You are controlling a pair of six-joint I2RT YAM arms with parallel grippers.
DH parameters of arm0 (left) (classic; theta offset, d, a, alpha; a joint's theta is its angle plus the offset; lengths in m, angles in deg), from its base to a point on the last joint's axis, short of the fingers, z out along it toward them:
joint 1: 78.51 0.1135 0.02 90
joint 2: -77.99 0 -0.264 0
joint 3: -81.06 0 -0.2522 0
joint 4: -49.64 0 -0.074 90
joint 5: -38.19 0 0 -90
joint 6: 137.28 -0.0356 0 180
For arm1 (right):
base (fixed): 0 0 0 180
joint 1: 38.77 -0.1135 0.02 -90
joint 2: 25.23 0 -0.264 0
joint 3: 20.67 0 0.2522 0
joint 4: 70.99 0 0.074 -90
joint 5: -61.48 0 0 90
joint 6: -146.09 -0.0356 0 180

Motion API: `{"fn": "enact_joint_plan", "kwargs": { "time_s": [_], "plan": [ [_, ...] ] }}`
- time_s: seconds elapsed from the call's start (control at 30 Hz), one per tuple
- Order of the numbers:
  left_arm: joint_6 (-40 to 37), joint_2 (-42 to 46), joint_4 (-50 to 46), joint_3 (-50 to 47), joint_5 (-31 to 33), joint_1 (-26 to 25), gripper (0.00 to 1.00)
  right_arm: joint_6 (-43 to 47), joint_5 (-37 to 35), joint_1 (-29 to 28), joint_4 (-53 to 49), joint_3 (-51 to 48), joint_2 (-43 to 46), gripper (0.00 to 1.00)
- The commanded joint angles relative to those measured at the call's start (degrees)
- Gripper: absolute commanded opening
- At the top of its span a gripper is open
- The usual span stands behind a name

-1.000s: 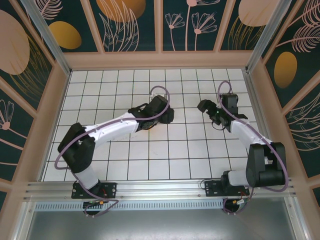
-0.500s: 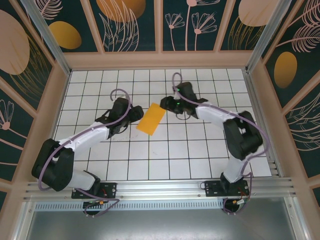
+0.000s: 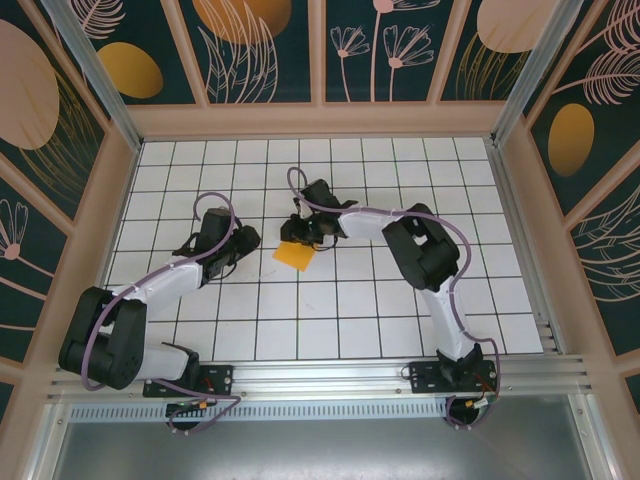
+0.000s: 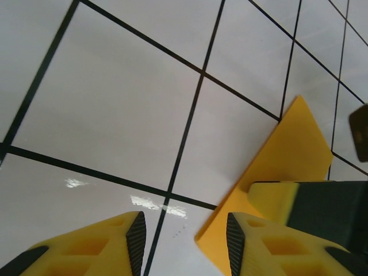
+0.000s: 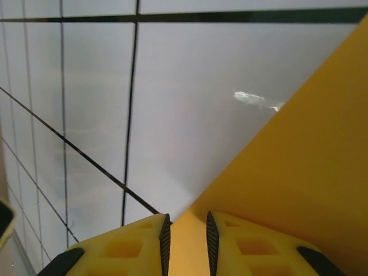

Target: Fold a paper plane with a square sheet of paper (pick it up from the middle)

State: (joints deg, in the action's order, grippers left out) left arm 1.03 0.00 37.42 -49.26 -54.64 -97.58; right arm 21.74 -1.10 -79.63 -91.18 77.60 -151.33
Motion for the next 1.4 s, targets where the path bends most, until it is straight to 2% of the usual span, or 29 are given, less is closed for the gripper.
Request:
{"fn": "enact_joint_plan", "kwargs": {
  "time_s": [0.0, 0.2, 0.3, 0.4, 0.5, 0.6, 0.77, 0.97, 1.37],
  "plan": [
    [-0.9, 0.3, 2.2, -0.5, -2.7, 0.3, 0.44, 7.0, -0.3, 0.7, -7.6, 1.1, -1.2, 0.27],
    [-3.4, 0.2, 2.9, -0.3, -6.2, 0.3, 0.43, 23.8, -0.4, 3.8, -16.5, -3.4, 0.6, 0.27],
    [-3.9, 0.1, 4.7, -0.7, -9.6, 0.2, 0.42, 27.5, -0.4, 5.8, -17.1, -5.9, 3.4, 0.26],
    [-2.9, -0.2, 8.1, -1.8, -13.9, -0.1, 0.38, 23.7, 2.8, 7.2, -11.9, -8.2, 8.0, 0.27],
    [-0.7, -0.8, 12.8, -3.4, -17.3, -1.5, 0.34, 14.5, 6.1, 7.3, -2.5, -12.7, 13.4, 0.26],
    [2.2, -2.6, 18.5, -4.7, -19.9, -4.1, 0.27, 5.6, 5.8, 6.8, 4.3, -16.7, 16.0, 0.22],
    [5.2, -9.1, 24.6, -3.3, -21.7, -8.8, 0.13, -1.0, 2.1, 6.2, 7.1, -19.5, 16.3, 0.12],
    [6.8, -15.9, 27.6, 0.1, -22.6, -11.8, 0.03, -2.3, 2.0, 7.0, 6.6, -18.6, 13.8, 0.08],
    [4.7, -23.1, 22.0, 6.1, -22.4, -12.4, 0.02, -0.2, 3.1, 8.1, 3.3, -15.1, 9.2, 0.08]
  ]
}}
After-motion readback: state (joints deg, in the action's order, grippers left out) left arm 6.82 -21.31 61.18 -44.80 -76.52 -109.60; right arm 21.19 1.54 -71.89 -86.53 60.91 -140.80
